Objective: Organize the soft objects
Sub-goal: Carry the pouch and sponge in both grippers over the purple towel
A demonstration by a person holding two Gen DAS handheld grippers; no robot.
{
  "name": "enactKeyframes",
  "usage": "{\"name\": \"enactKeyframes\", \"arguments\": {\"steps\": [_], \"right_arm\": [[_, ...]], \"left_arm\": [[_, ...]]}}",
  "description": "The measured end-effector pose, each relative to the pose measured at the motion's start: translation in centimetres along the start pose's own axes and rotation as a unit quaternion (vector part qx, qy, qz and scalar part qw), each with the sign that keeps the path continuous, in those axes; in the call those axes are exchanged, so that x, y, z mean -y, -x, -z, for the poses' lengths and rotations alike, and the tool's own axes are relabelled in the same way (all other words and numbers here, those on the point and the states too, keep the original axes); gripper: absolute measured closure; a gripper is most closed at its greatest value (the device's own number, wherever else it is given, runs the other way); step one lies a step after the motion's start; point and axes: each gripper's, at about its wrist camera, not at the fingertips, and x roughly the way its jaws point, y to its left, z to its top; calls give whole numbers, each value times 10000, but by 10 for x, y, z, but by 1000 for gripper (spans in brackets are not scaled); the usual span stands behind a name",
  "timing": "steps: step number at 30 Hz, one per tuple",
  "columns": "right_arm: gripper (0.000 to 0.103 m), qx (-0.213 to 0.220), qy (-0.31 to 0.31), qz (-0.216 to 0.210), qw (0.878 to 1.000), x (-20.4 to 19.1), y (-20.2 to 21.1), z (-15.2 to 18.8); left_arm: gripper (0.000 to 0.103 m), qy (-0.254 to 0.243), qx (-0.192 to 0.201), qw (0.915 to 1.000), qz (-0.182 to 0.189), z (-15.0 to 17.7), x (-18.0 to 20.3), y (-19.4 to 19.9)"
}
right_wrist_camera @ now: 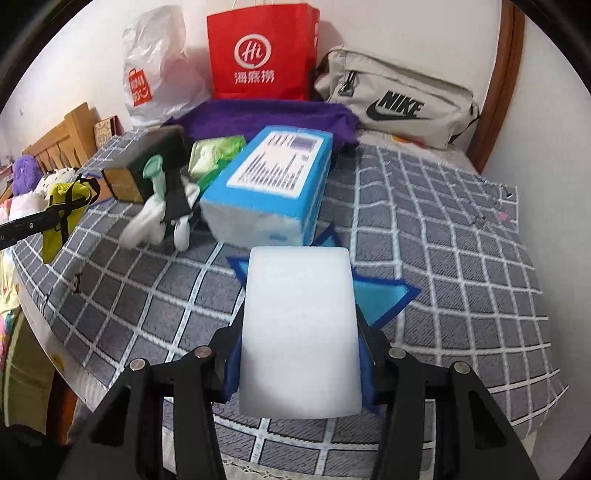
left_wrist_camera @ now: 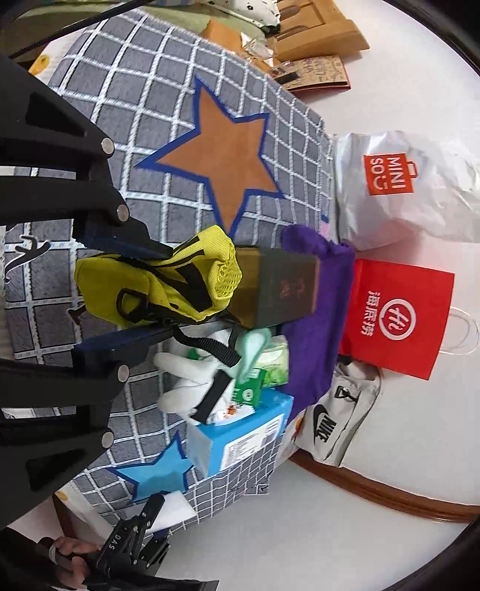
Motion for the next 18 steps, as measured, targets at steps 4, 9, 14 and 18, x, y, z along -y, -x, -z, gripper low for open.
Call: {"name": "enactKeyframes", "arguments": {"steps": [4,9,14,18], "right_arm": [[54,67,-155,0,9999,11,5,-17],[54,159,-188,-146,9996,13,5,-44],[54,195,-101,-382,9990,6,-4,-74],[54,231,-47,-391,9990,6,-12,-96]], "left_arm": [[69,44,105,9999,-35,-18,-1,5],[69,74,165,9998,-44,-38,-3,5],[69,66,226,9997,-108,-63,-4,-1],[69,30,245,9996,-159,-81,-6,-11]]}}
